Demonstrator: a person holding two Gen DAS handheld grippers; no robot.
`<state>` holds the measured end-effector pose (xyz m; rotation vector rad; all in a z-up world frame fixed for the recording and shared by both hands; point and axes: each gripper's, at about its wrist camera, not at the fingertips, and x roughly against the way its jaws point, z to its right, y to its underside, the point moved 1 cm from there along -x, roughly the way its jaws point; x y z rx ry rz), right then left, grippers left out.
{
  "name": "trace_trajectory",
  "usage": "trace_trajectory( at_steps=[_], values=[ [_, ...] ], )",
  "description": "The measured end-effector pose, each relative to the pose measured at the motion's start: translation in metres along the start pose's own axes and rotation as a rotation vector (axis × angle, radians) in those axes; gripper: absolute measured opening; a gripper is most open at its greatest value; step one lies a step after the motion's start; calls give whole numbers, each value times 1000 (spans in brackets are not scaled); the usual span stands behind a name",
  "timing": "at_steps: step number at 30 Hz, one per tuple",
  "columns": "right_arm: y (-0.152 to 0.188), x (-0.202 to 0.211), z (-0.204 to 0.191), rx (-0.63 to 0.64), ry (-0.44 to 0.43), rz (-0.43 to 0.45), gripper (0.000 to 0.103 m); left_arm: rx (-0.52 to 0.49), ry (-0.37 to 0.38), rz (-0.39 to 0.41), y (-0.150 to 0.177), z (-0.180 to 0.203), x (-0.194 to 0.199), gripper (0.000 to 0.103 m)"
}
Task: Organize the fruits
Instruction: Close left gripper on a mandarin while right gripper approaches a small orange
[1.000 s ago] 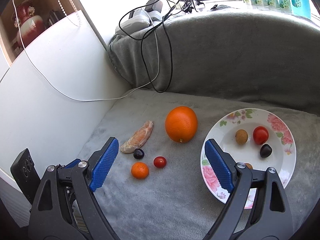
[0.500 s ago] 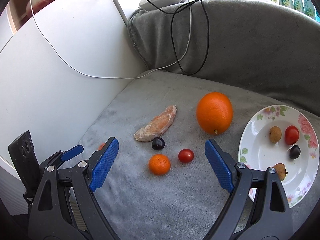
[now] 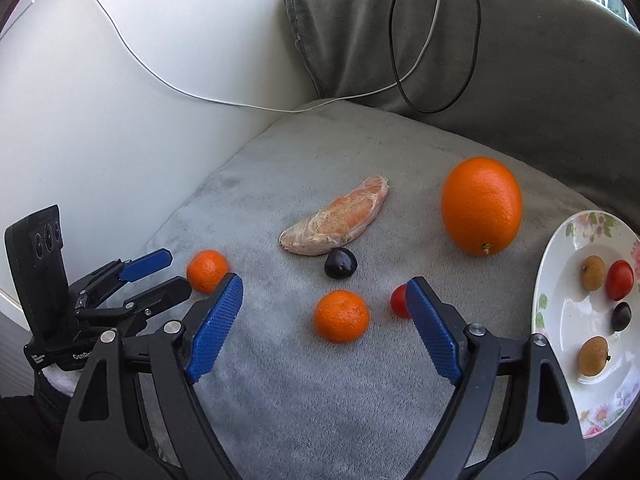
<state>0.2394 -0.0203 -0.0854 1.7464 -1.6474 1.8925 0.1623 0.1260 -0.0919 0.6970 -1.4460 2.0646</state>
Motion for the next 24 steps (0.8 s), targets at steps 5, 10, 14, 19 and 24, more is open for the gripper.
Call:
trace_trajectory(
  at_steps=[5, 10, 14, 19, 24],
  values=[
    [6, -11, -5, 30, 10, -35, 72, 2, 4, -21, 0, -1, -6, 64],
    [8, -21, -8, 51, 33, -58, 67, -14, -3, -33, 0, 1, -10, 61],
    [10, -26, -7, 61, 63, -65, 65, -11, -2, -45, -2, -1, -17, 60],
    [12, -31, -7, 71, 91, -79, 62, -9, -15, -68, 0, -4, -27, 53],
    [14, -36, -8, 85, 108, -94, 51, -9, -17, -65, 1, -4, -27, 48]
  ],
)
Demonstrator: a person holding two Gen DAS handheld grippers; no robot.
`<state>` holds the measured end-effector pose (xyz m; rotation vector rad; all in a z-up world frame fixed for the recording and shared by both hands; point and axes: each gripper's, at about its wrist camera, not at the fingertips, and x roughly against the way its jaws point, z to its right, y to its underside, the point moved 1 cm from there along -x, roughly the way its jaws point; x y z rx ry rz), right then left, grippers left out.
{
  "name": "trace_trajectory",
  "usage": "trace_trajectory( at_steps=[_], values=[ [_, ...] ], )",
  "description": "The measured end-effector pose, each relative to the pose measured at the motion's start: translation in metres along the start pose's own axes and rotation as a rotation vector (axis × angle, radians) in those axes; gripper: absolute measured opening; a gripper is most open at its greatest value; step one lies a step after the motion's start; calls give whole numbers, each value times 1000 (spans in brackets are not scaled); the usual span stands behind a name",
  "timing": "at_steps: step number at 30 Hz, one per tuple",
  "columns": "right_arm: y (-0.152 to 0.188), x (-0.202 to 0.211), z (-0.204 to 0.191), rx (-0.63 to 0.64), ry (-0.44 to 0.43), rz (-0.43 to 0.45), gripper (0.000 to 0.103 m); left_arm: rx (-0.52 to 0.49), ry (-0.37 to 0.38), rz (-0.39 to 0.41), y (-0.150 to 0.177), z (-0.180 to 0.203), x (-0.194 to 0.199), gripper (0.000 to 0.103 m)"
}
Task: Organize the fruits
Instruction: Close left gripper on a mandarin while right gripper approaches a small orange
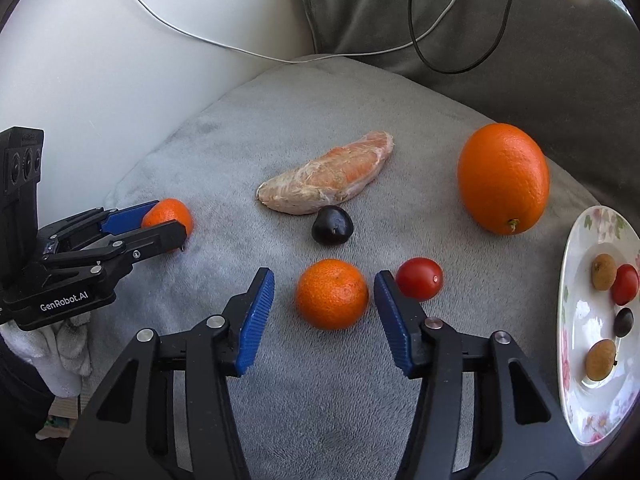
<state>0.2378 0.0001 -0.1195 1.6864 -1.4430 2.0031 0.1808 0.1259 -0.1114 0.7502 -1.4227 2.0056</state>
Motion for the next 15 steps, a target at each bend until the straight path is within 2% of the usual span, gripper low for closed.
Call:
trace_trajectory(
  at_steps=[4, 15],
  values=[
    [1, -1, -1, 8, 20, 2, 39, -11, 7, 3, 1, 3, 1, 39],
    [5, 15, 5, -20, 9, 41, 39, -10, -1, 14, 0, 6, 6, 38]
  ],
)
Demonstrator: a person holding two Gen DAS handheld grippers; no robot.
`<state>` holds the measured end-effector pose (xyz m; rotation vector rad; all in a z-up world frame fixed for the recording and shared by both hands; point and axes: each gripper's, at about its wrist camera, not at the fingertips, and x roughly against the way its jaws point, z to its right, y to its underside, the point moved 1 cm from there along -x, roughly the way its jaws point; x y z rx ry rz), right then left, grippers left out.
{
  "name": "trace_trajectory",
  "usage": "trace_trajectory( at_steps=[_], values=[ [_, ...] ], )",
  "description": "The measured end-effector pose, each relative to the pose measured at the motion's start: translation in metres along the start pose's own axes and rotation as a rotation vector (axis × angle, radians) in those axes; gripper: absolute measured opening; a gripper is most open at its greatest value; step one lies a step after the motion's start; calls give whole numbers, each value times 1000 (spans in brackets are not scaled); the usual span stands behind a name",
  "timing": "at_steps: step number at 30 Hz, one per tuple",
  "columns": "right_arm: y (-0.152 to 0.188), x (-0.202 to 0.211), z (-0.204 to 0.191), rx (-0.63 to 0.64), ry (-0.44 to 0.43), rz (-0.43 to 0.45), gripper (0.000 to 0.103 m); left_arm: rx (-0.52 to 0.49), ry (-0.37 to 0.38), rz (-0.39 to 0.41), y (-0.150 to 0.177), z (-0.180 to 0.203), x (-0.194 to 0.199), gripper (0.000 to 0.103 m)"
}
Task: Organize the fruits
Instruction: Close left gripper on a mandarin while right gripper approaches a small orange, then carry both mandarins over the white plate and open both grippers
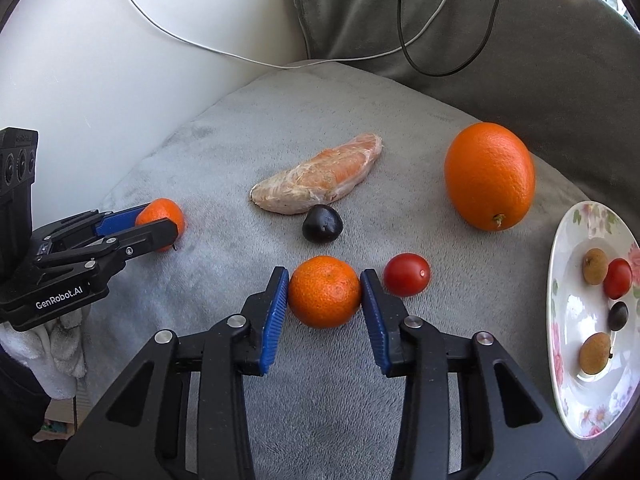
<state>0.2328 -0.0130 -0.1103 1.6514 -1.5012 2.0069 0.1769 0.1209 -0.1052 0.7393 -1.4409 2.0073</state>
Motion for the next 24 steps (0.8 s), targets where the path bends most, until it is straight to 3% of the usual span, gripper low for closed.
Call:
trace_trajectory(
  at_steps=[13, 24],
  values=[
    [12, 43, 26, -56, 29, 83, 39, -42, 38, 26, -4, 30, 10, 38],
    [26, 79, 72, -140, 85, 137, 39, -95, 89, 37, -7, 65, 11, 38]
  ],
)
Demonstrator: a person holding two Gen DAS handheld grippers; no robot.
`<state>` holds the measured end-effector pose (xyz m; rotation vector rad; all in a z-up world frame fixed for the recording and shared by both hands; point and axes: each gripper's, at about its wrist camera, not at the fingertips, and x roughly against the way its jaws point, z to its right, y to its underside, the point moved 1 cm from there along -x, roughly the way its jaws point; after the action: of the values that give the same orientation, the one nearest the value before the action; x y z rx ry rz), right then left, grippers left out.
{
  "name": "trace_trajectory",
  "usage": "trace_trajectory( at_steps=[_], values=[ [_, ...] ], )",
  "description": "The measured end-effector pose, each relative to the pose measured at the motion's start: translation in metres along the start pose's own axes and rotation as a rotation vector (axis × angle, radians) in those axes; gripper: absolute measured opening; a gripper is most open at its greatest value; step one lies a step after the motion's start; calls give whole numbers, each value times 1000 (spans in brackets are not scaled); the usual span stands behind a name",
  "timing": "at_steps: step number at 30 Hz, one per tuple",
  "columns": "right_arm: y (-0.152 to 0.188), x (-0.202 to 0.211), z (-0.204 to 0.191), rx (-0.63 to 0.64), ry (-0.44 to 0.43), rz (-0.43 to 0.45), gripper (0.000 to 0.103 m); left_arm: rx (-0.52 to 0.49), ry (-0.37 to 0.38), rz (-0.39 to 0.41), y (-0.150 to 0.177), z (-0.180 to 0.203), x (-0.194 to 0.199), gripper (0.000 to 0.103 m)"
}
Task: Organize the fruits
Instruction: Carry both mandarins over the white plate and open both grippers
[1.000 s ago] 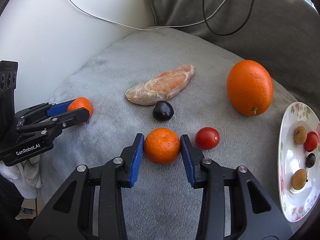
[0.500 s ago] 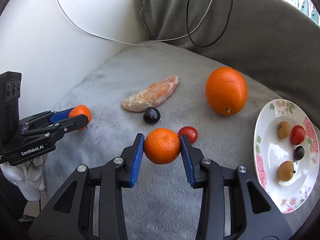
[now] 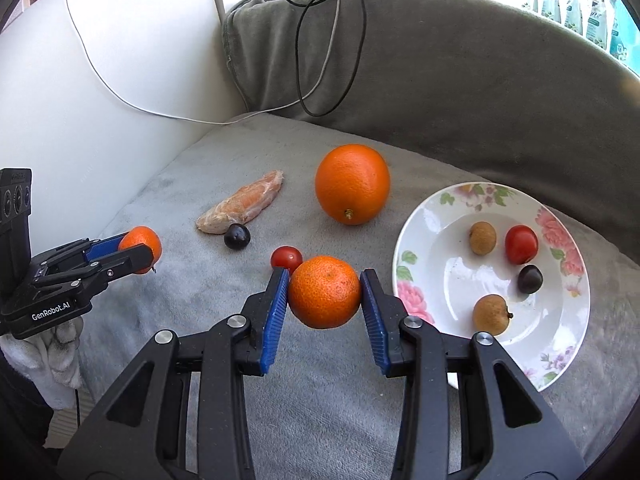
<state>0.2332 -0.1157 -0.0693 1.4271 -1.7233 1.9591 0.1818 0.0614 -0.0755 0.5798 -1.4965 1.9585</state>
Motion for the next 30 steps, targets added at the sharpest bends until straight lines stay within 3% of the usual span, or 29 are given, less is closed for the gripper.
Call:
trace_trajectory(
  at_steps=[17, 30],
  values=[
    [10, 32, 86, -138, 99, 57, 39, -114, 105, -8, -15, 76, -28, 38],
    [22, 35, 123, -196, 122, 47, 39, -181, 155, -33, -26, 124, -58, 38]
  ],
)
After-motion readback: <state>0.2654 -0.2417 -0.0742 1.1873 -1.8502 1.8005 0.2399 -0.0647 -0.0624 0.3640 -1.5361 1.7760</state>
